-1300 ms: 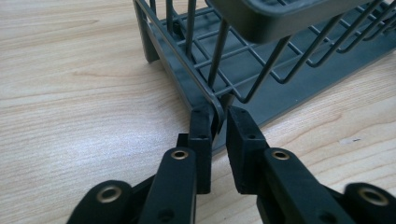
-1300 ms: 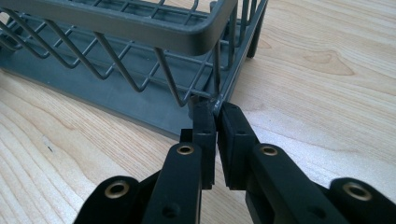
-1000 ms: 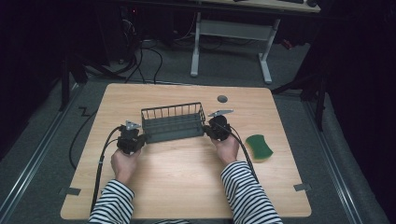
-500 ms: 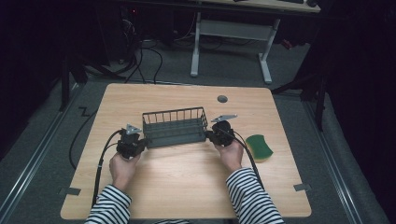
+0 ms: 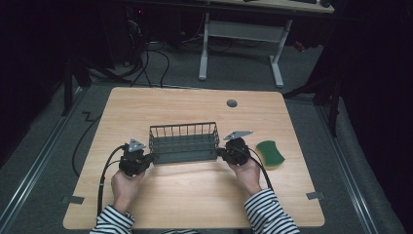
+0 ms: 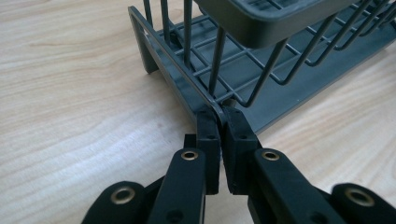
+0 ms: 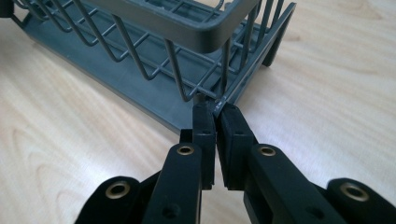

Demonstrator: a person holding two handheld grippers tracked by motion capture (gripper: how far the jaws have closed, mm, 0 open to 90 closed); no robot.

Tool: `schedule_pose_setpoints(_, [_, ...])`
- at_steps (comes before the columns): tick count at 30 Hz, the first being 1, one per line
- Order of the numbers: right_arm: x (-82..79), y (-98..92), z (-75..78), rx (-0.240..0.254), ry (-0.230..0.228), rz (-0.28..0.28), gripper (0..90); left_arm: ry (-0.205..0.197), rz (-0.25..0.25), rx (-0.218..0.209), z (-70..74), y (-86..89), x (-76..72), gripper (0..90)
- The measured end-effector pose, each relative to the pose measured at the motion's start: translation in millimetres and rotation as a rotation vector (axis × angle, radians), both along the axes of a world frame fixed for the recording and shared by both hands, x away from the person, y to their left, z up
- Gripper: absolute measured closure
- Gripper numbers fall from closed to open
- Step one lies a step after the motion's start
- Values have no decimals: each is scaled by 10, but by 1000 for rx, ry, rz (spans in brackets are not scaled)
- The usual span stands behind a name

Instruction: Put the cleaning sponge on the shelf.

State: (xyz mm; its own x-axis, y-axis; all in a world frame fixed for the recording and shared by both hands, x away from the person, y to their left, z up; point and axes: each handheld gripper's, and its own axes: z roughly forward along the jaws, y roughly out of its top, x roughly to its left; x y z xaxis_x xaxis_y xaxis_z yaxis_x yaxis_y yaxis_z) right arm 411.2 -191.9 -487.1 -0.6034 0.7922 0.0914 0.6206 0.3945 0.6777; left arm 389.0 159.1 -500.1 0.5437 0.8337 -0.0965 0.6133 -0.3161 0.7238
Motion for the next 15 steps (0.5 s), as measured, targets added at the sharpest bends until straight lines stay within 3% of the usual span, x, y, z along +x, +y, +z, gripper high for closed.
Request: schedule_pose_setpoints(15, [-448, -185, -9, 0, 1, 20, 861, -2, -61, -23, -37, -103, -381, 857])
